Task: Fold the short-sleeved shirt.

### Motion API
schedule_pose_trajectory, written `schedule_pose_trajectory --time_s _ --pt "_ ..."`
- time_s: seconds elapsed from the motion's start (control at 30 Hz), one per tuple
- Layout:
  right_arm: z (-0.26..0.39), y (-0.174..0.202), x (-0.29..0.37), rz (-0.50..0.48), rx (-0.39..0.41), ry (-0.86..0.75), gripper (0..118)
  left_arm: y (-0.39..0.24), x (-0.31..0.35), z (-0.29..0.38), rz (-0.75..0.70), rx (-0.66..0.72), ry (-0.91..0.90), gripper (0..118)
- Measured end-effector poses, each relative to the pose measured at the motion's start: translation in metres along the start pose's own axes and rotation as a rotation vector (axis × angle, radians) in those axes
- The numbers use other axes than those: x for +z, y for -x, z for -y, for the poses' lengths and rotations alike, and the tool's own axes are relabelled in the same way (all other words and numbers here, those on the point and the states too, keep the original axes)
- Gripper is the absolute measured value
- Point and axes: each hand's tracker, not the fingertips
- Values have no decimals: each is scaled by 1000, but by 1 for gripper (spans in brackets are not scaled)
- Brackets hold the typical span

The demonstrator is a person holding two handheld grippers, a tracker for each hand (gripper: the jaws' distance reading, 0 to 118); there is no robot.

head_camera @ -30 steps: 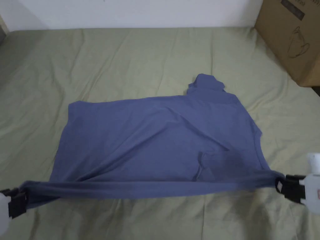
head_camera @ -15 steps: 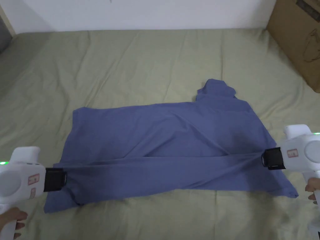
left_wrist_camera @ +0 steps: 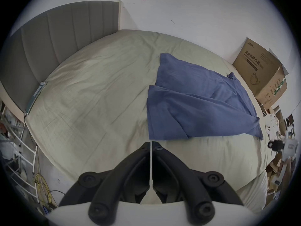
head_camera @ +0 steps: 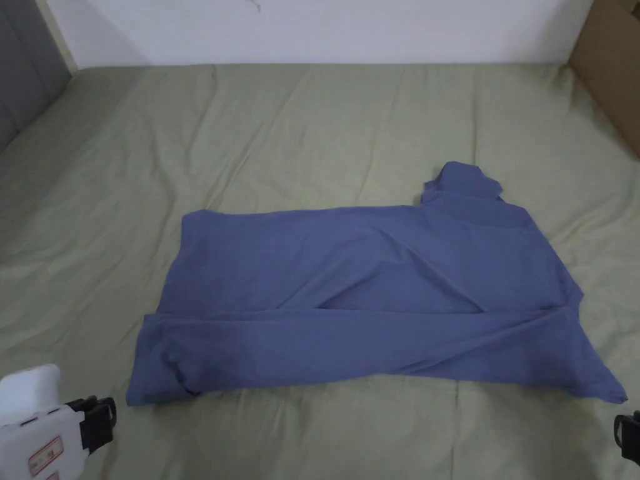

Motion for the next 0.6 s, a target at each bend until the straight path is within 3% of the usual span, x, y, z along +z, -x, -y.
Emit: schedule_pose_trajectory --time_s 0.03,0.07,0.1,0.13,0.3,0.4,0.43,0.47,0.5,0.53,0.6 --pt "2 -1 -1 -7 -29 7 3 -2 -7 -7 11 12 13 27" --pt "4 -2 -2 -29 -50 16 3 -2 -14 -11 28 17 25 59" --pt "3 -3 -3 -40 -66 21 3 -3 -24 -14 55 17 35 77" --pt "4 -3 -4 -37 -69 21 3 -5 -34 -16 61 14 39 82" --pt "3 0 -5 -36 -57 27 3 -13 -82 -9 -37 3 119 74" --pt "-2 -1 -6 -37 -53 32 3 -14 -69 -8 -58 -8 61 51" --pt "-6 -1 -8 -37 -50 32 3 -13 -63 -8 -90 -17 26 35" --pt "-11 -3 -11 -39 -47 31 3 -12 -63 -11 -21 -1 31 3" --pt "-18 -4 -15 -42 -44 32 4 -12 -65 -14 -28 1 81 4" --pt "-26 -5 -20 -31 -40 28 8 -15 -65 -15 -37 -23 69 4" --pt "-41 -9 -36 -20 -45 19 58 -21 -61 -15 -41 -50 77 4"
